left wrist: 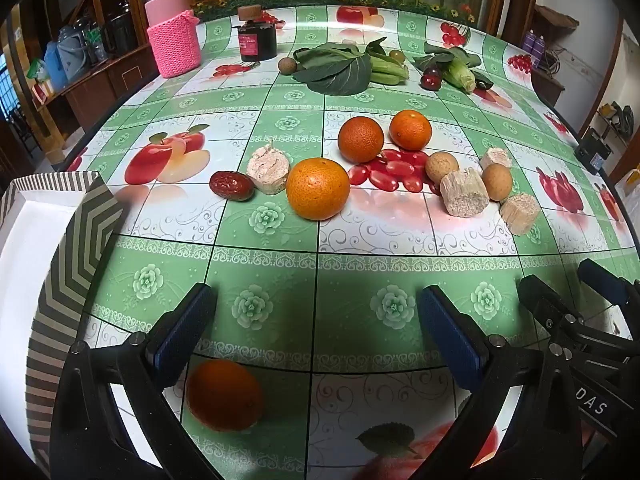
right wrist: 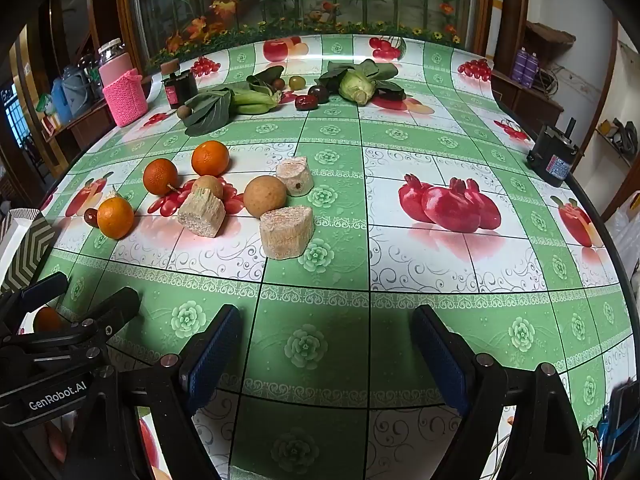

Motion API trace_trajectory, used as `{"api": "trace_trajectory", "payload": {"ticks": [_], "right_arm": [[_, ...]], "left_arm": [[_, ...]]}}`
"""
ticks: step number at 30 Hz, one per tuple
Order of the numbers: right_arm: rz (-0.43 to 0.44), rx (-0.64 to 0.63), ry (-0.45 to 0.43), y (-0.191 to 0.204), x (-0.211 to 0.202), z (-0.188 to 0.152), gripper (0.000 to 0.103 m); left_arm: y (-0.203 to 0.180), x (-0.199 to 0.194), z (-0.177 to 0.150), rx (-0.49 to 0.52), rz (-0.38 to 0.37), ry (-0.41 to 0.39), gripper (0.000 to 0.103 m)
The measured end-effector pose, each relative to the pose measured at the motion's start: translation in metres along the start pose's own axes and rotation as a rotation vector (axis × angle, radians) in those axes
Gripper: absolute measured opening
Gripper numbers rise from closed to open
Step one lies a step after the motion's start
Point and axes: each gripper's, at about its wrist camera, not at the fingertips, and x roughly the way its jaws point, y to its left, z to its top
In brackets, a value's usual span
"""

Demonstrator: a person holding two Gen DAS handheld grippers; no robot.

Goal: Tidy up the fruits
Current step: 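Move both tools toward the fruit cluster on the table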

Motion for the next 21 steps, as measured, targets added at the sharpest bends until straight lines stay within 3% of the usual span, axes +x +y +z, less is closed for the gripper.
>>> {"api": "trace_trajectory", "payload": {"ticks": [3,5,7,11,16,21], "right_arm": [[0.009,0.004,-0.002,-0.002,-0.001,0.000,0.088],[0.018,0.014,-0.008,-0.005,-0.003,-0.001,0.083],[0.021,0.034,-0.019,-0.010,-0.007,-0.002,0.064],[0.081,0.082,-0.022,-0.018,-0.019,-0.003,0.064],[0.107,0.046,-0.094,-0.003,-0.048,-0.009,0.064],[0.162,0.032,-0.140,0.006,-0.071,-0.007,0.063]], "left_arm": [[0.000,-0.001,0.000,0.003,-0.003,0.015,0.103],[-0.001,-0.005,-0.002,0.007,-0.012,0.027,0.103],[-0.001,-0.015,-0.007,0.016,-0.020,0.003,0.102],[0.006,-0.042,-0.012,0.008,-0.018,-0.074,0.102],[0.020,-0.073,-0.014,-0.015,-0.029,-0.154,0.102],[0.034,-0.095,-0.021,-0.030,-0.059,-0.188,0.102]]}}
